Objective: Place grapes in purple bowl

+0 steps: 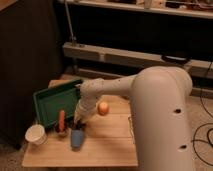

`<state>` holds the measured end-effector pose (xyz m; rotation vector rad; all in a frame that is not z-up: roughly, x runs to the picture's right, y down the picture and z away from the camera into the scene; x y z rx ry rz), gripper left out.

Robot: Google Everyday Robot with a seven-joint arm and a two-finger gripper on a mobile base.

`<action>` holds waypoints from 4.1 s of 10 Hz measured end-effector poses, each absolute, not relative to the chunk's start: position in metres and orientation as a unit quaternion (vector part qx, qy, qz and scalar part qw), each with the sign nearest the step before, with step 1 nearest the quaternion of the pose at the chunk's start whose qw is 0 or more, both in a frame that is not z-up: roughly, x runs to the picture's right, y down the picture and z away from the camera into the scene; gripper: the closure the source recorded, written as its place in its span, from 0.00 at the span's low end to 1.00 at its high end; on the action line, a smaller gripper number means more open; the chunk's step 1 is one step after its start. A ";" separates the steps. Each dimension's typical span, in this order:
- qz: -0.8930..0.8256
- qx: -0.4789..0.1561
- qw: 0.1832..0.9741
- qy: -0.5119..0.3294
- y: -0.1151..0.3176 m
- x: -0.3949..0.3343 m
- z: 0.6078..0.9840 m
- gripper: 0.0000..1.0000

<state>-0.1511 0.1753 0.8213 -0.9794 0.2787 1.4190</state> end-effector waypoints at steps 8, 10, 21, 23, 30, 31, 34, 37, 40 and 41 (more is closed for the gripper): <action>0.682 -0.362 0.631 0.074 0.092 -0.099 0.735 1.00; 0.694 -0.342 0.631 0.062 0.071 -0.085 0.711 1.00; 0.707 -0.262 0.652 0.078 0.041 -0.045 0.661 1.00; 0.731 -0.245 0.631 0.082 0.027 0.004 0.664 1.00; 0.772 -0.192 0.600 0.079 -0.032 0.160 0.677 1.00; 0.771 -0.194 0.602 0.076 -0.034 0.160 0.677 1.00; 0.771 -0.194 0.602 0.076 -0.034 0.158 0.677 1.00; 0.770 -0.194 0.603 0.076 -0.034 0.159 0.677 1.00; 0.779 -0.184 0.596 0.061 -0.058 0.158 0.681 1.00; 0.783 -0.183 0.593 0.052 -0.080 0.152 0.689 1.00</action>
